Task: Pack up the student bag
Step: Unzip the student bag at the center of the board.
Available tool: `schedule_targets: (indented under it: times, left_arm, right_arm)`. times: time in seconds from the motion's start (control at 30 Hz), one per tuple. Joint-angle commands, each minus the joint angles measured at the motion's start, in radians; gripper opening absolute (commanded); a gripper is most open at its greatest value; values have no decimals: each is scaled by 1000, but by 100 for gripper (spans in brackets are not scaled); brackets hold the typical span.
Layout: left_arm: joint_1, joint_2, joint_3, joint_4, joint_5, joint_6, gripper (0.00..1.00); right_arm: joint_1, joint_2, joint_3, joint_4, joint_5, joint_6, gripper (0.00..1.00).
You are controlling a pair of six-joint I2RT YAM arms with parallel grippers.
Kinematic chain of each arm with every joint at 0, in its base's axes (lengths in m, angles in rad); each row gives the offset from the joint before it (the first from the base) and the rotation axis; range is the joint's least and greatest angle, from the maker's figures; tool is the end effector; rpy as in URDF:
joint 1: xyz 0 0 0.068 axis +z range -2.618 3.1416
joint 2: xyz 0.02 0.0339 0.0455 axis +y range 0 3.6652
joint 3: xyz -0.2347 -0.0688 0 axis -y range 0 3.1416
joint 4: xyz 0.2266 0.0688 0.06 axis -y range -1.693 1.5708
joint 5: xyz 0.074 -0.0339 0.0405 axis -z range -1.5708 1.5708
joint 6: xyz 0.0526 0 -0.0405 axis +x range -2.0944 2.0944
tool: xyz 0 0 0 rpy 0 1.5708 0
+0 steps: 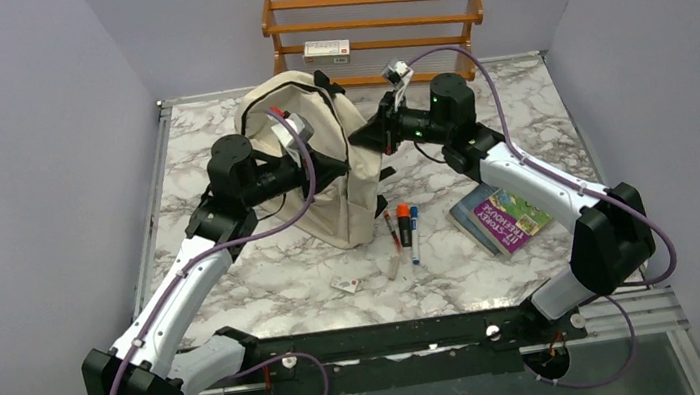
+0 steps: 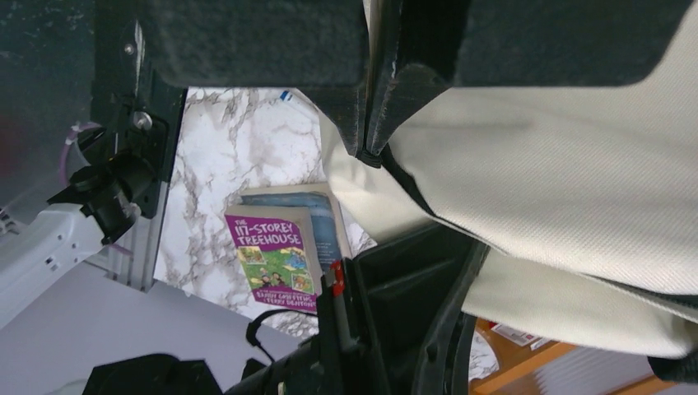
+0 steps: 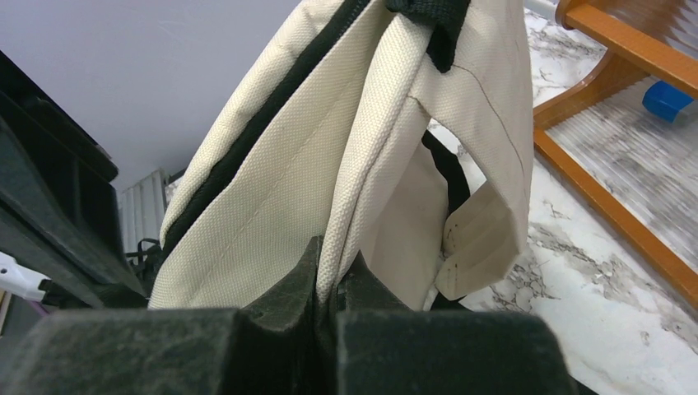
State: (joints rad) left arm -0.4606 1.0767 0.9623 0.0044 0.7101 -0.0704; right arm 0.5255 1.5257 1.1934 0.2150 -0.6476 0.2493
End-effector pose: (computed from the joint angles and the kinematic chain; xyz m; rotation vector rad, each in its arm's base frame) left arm 0.2122 -0.1436 0.3414 0.8643 1.5247 -0.9860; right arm 0.2941 0.2072 0.3172 -0.7444 1.6314 1.1111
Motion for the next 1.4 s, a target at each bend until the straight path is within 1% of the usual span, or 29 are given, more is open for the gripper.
schedule_targets:
  times: [0.0, 0.13, 0.2, 0.23, 0.33, 0.43, 0.5, 0.57, 0.7, 0.93, 1.0, 1.2, 1.37]
  left_arm:
    - [-4, -13, 81, 4, 15, -76, 0]
    - [-4, -11, 118, -3, -50, -86, 0]
    - [-4, 0, 133, -35, -67, -80, 0]
    - [-4, 7, 140, -44, -67, -76, 0]
    - [-4, 23, 140, -55, -54, -73, 0]
    - [-4, 16, 125, -49, -55, -73, 0]
    - [-4, 9, 118, -46, -59, -72, 0]
    - [-4, 0, 111, -47, -63, -67, 0]
    - [-4, -8, 101, -59, -75, -60, 0]
    - [-4, -10, 95, -70, -94, -57, 0]
    - [-4, -9, 93, -69, -99, -57, 0]
    - [-4, -10, 92, -69, -104, -60, 0]
    - [-4, -11, 90, -70, -105, -59, 0]
  right_arm:
    - [4, -23, -15, -39, 5, -67, 0]
    - [4, -24, -15, -23, -6, -109, 1]
    - [4, -25, -19, -4, -12, -124, 2]
    - [4, -25, -17, 1, -19, -130, 5]
    - [4, -31, -3, 1, -27, -148, 19]
    - [4, -65, -13, 1, 16, -157, 34]
    - [4, -94, -31, -8, 64, -175, 41]
    - [4, -127, -57, -19, 109, -193, 45]
    - [4, -215, -125, -21, 174, -215, 50]
    - [18, -336, -235, 21, 117, -235, 57]
    - [47, -350, -256, 40, 135, -240, 58]
    - [159, -351, -263, 89, 216, -347, 64]
    - [197, -304, -248, 116, 248, -429, 67]
